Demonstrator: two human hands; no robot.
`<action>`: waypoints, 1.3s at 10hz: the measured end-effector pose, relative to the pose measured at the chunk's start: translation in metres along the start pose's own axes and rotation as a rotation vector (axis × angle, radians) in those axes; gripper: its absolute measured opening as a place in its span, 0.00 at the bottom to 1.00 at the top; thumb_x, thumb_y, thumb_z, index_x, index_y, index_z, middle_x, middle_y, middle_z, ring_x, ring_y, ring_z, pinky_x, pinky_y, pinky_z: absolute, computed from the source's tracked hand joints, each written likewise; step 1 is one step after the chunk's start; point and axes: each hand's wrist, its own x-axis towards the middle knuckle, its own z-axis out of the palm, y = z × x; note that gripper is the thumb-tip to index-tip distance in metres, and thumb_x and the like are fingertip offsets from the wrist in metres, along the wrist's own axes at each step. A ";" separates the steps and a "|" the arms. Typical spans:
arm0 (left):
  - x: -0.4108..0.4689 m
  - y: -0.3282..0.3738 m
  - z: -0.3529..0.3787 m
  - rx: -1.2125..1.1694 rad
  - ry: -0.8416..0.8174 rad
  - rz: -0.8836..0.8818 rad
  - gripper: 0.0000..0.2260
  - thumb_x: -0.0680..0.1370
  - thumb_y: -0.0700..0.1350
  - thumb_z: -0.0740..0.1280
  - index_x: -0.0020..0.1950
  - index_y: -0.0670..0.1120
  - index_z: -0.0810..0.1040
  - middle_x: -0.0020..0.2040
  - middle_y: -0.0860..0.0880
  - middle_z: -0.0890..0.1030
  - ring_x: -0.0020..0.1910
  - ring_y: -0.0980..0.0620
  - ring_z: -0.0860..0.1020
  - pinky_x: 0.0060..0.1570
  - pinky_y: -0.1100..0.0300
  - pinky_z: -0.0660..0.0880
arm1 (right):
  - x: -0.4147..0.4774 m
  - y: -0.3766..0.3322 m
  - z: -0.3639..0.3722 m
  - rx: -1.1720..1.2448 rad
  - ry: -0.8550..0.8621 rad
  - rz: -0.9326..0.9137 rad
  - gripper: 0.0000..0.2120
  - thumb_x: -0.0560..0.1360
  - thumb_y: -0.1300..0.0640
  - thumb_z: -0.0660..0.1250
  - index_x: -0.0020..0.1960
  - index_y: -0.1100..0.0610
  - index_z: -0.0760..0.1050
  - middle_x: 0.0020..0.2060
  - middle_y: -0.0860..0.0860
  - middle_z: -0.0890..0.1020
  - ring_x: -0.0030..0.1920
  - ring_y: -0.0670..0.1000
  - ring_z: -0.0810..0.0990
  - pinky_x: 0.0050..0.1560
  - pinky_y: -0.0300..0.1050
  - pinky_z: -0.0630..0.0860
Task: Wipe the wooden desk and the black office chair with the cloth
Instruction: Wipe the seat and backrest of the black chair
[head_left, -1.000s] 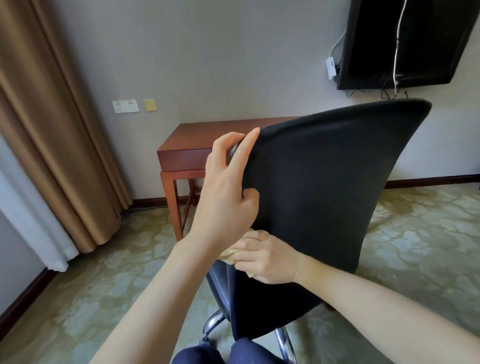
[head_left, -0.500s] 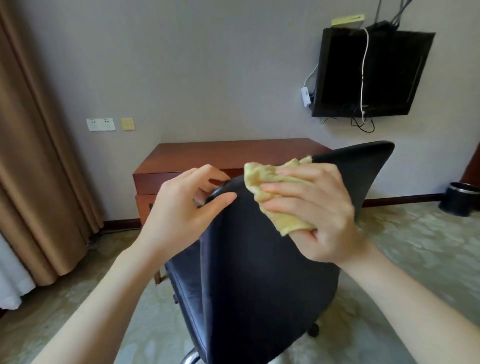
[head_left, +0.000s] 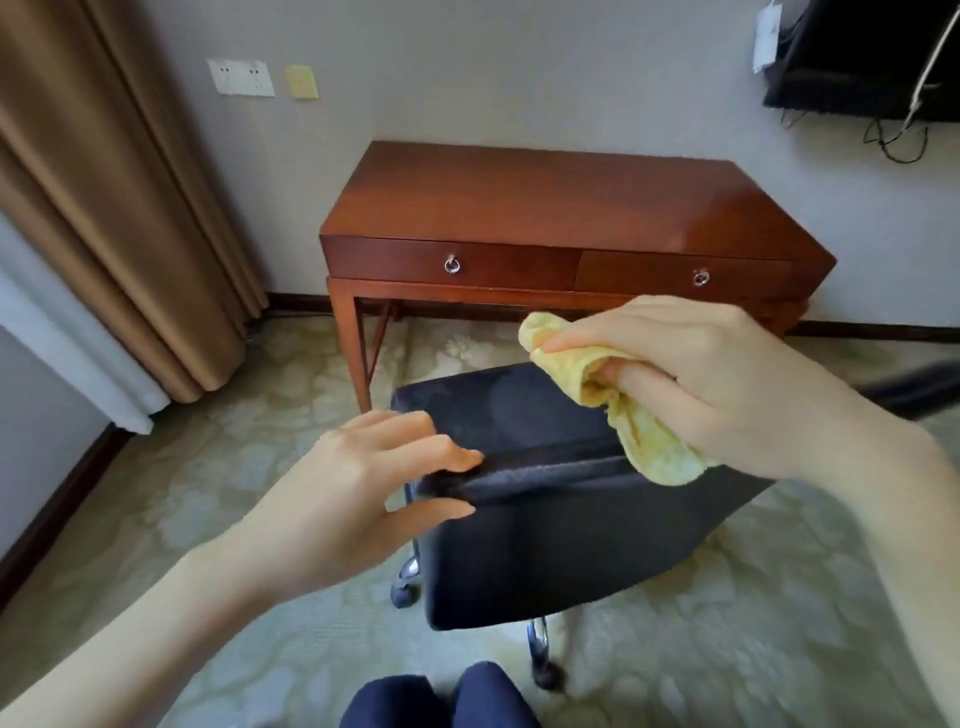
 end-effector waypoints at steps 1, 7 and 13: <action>-0.003 -0.003 -0.016 0.007 -0.063 -0.055 0.13 0.75 0.52 0.64 0.52 0.46 0.81 0.43 0.53 0.78 0.41 0.54 0.77 0.39 0.58 0.77 | 0.009 0.003 -0.014 0.005 -0.135 0.069 0.14 0.79 0.58 0.59 0.63 0.53 0.76 0.55 0.50 0.80 0.55 0.48 0.76 0.56 0.43 0.71; 0.076 0.035 -0.073 0.126 -0.227 -0.180 0.19 0.76 0.59 0.59 0.58 0.50 0.81 0.53 0.56 0.81 0.52 0.55 0.79 0.53 0.58 0.76 | 0.027 0.048 -0.059 0.101 -0.256 0.167 0.15 0.80 0.58 0.59 0.64 0.52 0.75 0.57 0.49 0.80 0.57 0.49 0.76 0.57 0.41 0.70; 0.173 0.194 0.078 0.421 -0.044 -0.817 0.32 0.67 0.72 0.54 0.45 0.48 0.83 0.41 0.52 0.82 0.41 0.48 0.81 0.49 0.54 0.74 | -0.105 0.230 -0.103 0.350 -0.552 -0.197 0.16 0.78 0.55 0.61 0.61 0.38 0.73 0.46 0.16 0.69 0.55 0.23 0.68 0.52 0.18 0.61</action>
